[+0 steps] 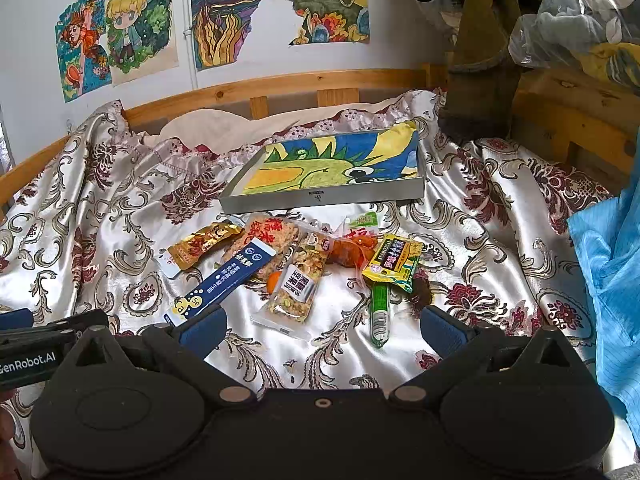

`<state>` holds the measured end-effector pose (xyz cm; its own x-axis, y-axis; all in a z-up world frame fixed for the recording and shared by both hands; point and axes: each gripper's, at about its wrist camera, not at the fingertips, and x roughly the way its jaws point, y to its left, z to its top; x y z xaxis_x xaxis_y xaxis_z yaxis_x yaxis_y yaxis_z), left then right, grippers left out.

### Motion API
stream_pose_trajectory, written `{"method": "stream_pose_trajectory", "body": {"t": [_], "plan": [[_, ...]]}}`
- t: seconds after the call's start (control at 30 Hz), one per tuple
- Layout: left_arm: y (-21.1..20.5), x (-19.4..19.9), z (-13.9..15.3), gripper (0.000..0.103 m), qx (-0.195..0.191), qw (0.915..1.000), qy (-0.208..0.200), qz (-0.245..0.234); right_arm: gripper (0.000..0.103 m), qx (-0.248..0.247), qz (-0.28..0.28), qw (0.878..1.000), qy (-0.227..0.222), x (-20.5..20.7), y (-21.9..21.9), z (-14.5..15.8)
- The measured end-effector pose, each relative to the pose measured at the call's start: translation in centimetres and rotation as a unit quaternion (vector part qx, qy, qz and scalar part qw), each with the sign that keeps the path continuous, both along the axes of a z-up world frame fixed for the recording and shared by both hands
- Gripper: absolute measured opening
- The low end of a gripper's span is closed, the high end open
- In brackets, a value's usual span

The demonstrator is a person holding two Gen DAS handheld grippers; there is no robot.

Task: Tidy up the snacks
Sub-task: 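Lower the left tool onto the blue stick pack while the right tool reaches the nut bar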

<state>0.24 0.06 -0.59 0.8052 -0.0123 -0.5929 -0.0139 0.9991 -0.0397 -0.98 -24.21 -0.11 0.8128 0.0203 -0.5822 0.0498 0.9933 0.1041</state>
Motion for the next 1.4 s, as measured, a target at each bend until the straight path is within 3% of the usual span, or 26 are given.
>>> {"method": "stream_pose_trajectory", "body": {"t": [0.3, 0.5, 0.73, 1.0, 1.2, 1.33, 1.4], "plan": [[-0.2, -0.1, 0.2, 0.103, 0.003, 0.9999, -0.002, 0.010, 0.103, 0.002, 0.002, 1.000, -0.003, -0.2, 0.1, -0.3], [-0.2, 1.2, 0.9, 0.103, 0.007, 0.9992, 0.039, 0.001, 0.103, 0.017, -0.004, 1.000, -0.017, -0.7, -0.3, 0.6], [-1.2, 4.5, 3.1, 0.103, 0.032, 0.9939, 0.066, -0.082, 0.103, 0.026, 0.020, 0.999, -0.027, -1.2, -0.5, 1.7], [-1.0, 8.9, 1.8, 0.103, 0.048, 0.9859, 0.036, -0.156, 0.103, 0.002, 0.082, 0.996, -0.024, 1.1, 0.2, 3.1], [-0.7, 12.7, -1.1, 0.103, 0.022, 0.9738, 0.039, -0.223, 0.102, 0.038, 0.097, 0.994, 0.009, 6.6, -1.2, 2.3], [-2.5, 14.4, -3.4, 0.103, 0.064, 0.9538, 0.041, -0.291, 0.102, 0.097, 0.086, 0.990, 0.064, 11.2, -1.8, 0.5], [-3.1, 15.0, -4.4, 0.103, 0.073, 0.9476, 0.040, -0.308, 0.101, 0.134, 0.080, 0.984, 0.092, 13.1, -1.9, -0.4]]}}
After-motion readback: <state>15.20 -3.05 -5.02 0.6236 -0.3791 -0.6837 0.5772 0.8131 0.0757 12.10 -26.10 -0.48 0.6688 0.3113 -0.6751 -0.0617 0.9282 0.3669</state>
